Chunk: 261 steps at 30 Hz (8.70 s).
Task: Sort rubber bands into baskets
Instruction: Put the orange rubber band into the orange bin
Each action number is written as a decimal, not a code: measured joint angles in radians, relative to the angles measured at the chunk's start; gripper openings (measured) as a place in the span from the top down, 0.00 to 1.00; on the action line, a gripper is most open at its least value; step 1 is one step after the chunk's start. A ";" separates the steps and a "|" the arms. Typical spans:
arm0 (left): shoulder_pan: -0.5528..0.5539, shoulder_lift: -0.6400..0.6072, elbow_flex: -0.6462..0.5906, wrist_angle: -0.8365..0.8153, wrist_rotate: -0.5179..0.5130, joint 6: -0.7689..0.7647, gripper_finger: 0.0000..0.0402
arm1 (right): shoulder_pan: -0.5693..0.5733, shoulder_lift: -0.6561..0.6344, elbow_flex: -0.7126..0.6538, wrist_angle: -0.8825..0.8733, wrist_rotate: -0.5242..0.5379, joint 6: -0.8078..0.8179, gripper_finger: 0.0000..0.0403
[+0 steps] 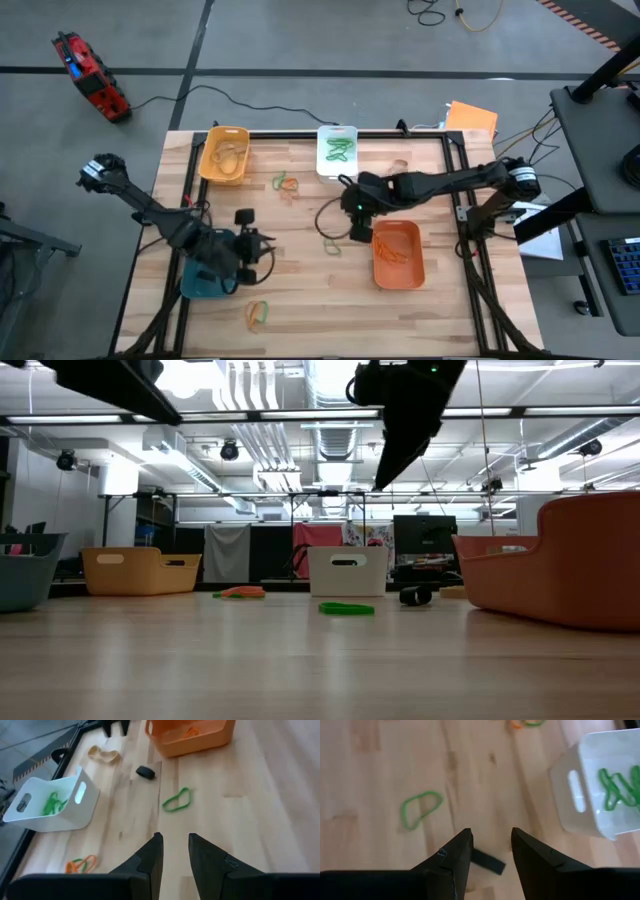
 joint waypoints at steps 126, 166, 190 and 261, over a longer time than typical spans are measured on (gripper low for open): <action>0.866 0.142 0.057 -0.106 0.534 0.292 1.00 | 0.151 -0.192 -0.504 0.626 0.270 0.237 0.65; 0.865 0.319 -0.048 -0.004 0.666 0.311 0.79 | 0.152 -0.185 -0.504 0.623 0.269 0.233 0.65; 0.862 0.307 -0.152 -0.020 0.594 0.345 0.79 | 0.151 -0.185 -0.539 0.634 0.270 0.263 0.65; 0.596 0.075 -0.169 0.556 0.796 0.244 1.00 | 0.167 -0.185 -0.540 1.018 0.250 -0.151 0.64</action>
